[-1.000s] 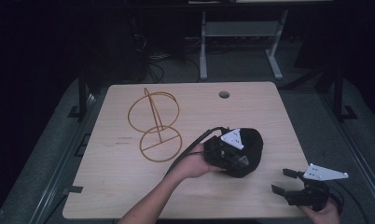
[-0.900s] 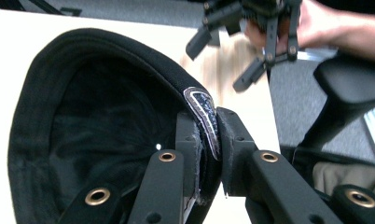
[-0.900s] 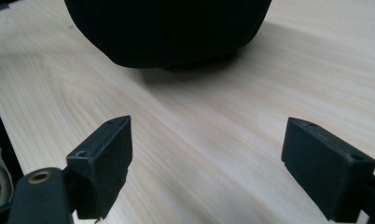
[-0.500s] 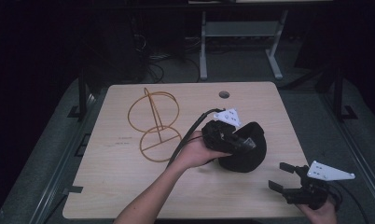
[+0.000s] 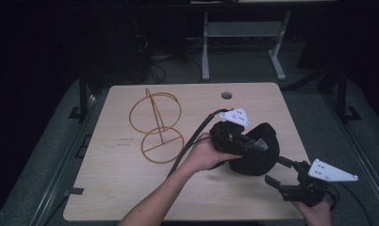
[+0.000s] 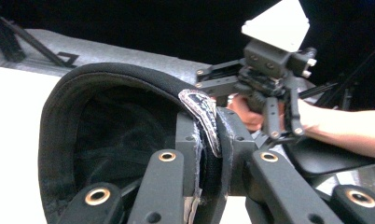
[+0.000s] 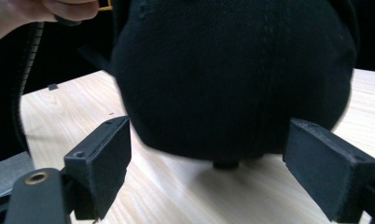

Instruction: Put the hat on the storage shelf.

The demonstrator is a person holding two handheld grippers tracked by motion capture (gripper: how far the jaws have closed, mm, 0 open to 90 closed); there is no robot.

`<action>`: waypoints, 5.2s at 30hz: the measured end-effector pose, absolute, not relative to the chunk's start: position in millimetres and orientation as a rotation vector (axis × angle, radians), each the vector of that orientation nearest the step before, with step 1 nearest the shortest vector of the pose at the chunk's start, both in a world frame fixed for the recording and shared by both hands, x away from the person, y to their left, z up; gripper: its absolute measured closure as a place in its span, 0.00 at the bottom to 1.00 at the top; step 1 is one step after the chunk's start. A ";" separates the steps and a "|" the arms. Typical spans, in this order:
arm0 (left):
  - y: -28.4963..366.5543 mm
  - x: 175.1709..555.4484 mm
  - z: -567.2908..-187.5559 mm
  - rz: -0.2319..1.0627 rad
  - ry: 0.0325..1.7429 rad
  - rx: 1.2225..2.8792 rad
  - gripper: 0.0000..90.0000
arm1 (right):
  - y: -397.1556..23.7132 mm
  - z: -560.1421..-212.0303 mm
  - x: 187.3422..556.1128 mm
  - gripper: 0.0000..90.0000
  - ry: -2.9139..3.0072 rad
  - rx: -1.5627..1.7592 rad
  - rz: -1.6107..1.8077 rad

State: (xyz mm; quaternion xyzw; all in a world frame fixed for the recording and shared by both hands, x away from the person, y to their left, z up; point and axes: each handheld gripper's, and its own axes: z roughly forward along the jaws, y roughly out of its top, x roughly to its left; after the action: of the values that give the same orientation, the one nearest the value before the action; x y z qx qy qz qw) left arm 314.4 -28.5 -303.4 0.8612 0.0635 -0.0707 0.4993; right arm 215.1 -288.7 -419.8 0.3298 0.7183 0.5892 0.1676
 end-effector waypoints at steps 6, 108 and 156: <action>-42.4 301.8 -304.9 -0.220 0.093 2.087 0.89 | -287.2 -423.6 214.4 0.24 2.047 0.916 1.636; 110.3 269.5 -393.8 0.211 0.395 2.256 0.35 | -267.9 -325.9 273.7 0.94 2.237 0.742 1.496; 110.0 268.2 -405.3 0.246 0.351 2.268 0.30 | -154.2 -244.9 340.1 0.94 2.365 0.443 1.561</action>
State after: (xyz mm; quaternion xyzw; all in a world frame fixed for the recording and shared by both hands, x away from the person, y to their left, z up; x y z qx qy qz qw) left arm 268.2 110.0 -405.3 0.8985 0.1389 0.0974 0.4048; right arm 340.1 -154.2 -244.9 0.1529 0.8170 0.5391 0.1363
